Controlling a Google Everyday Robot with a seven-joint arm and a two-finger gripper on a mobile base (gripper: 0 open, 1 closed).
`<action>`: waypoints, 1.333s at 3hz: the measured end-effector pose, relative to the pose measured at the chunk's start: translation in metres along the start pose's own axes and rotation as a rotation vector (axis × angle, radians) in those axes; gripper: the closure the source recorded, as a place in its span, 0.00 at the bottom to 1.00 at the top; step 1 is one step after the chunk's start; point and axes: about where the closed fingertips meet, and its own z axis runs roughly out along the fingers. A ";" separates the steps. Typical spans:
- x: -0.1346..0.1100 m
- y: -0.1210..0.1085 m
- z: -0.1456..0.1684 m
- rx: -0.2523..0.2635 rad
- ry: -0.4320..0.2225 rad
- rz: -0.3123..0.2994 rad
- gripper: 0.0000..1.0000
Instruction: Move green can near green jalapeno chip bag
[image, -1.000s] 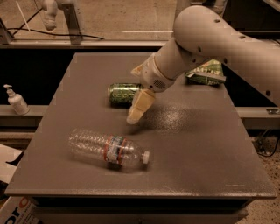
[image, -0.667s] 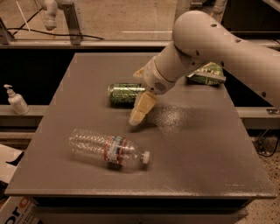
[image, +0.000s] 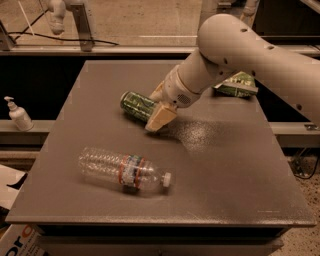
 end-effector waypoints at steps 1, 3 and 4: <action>0.005 -0.006 -0.006 0.002 0.002 0.020 0.65; 0.042 -0.025 -0.035 0.047 0.036 0.107 1.00; 0.079 -0.043 -0.063 0.098 0.075 0.162 1.00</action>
Offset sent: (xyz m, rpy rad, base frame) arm 0.0198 -0.0483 0.0084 -0.0082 0.0378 -0.1166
